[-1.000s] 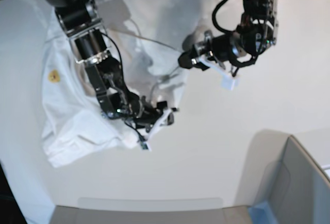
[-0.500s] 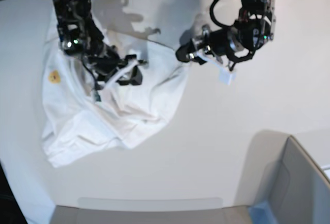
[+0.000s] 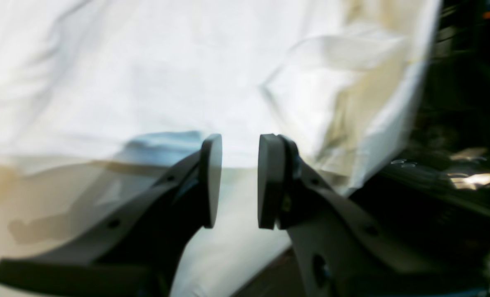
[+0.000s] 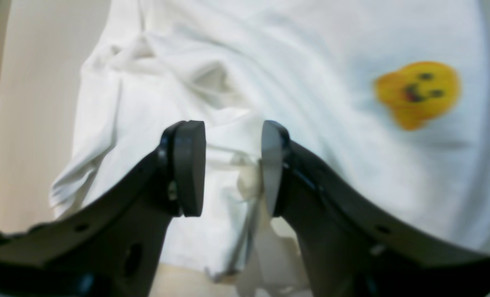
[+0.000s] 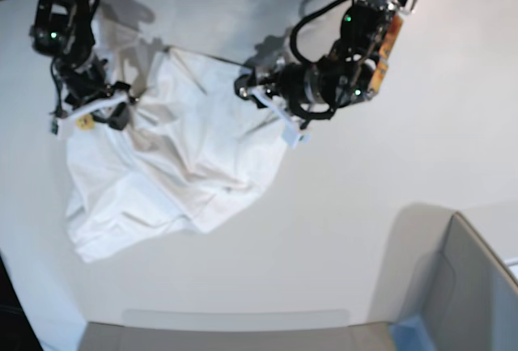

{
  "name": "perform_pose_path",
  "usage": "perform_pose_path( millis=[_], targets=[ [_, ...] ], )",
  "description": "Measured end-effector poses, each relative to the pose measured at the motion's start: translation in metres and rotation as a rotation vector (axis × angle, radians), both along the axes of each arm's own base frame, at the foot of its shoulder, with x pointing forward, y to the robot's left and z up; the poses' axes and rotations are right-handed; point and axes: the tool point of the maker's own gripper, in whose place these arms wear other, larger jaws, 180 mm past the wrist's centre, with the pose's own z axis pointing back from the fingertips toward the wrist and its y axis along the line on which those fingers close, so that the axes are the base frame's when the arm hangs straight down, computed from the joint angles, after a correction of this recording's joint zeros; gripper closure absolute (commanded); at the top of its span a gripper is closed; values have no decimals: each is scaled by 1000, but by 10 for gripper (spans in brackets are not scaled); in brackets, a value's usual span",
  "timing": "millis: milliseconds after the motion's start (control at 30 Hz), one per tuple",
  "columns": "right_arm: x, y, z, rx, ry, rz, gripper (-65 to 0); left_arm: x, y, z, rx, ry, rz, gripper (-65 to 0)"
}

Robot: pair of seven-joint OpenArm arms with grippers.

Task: Layout the t-shirt on the table in an organized manner, then fold the t-shirt properly
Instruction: 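Pull the grasped fabric with the left gripper away from the right gripper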

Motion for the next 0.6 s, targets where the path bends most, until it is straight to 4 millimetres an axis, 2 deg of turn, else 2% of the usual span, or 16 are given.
perform_pose_path(
  millis=[133,233,367,433,500,600],
  targets=[
    [-6,-30,4,-30,-5,-84,-230,10,17,-31,107,10,37,-167],
    [-9,-40,6,-26,-10,-113,-230,20,26,-46,128,29,61,-167],
    [-20,-59,4,-55,9,-166,-230,56,45,-60,205,-43,131,-167],
    [-21,-65,7,-58,1,-181,-230,74,64,-65,243,-105,166,-167],
    [-25,-69,5,-65,7,-193,-230,102,96,-70,341,-196,215,-167],
    [-31,-70,0,-64,28,-198,-230,148,180,-76,674,-339,303,-167]
  ],
)
